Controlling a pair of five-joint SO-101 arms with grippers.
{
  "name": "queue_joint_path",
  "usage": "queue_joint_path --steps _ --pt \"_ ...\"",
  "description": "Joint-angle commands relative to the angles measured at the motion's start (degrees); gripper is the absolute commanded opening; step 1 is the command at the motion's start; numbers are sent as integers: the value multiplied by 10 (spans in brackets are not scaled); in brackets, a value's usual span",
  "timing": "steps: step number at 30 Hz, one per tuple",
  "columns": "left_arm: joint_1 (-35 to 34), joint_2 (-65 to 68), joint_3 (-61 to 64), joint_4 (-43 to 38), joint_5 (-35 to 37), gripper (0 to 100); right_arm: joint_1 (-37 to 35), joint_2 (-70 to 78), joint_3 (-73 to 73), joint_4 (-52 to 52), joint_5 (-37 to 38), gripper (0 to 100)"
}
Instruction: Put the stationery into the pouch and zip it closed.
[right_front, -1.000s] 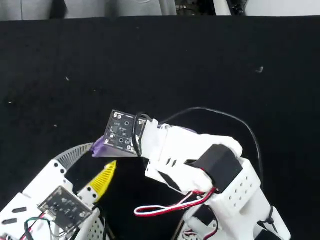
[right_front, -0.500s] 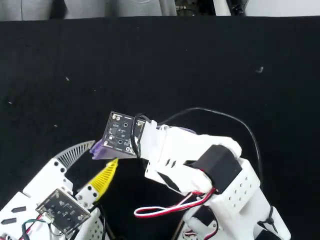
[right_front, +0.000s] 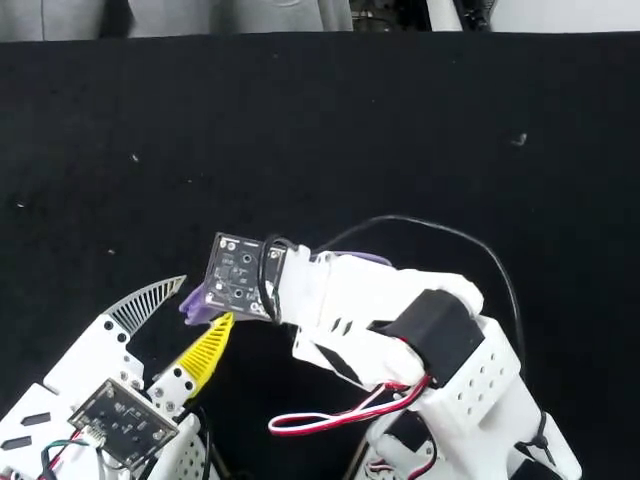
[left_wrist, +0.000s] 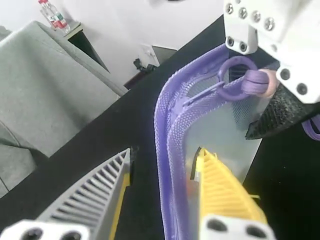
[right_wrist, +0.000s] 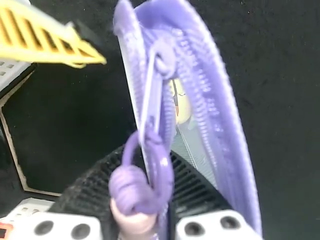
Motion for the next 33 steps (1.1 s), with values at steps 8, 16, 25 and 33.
queue_joint_path --steps 8,16,25,33 --pt "21 0 89 -117 -9 211 -4 -7 7 18 33 11" --pt "66 0 89 -105 -10 209 -2 -7 8 18 47 11" --pt "76 -1 40 -35 -9 209 15 -8 -11 9 47 11" --pt "76 -1 50 -16 -8 107 101 -8 -22 -42 47 11"
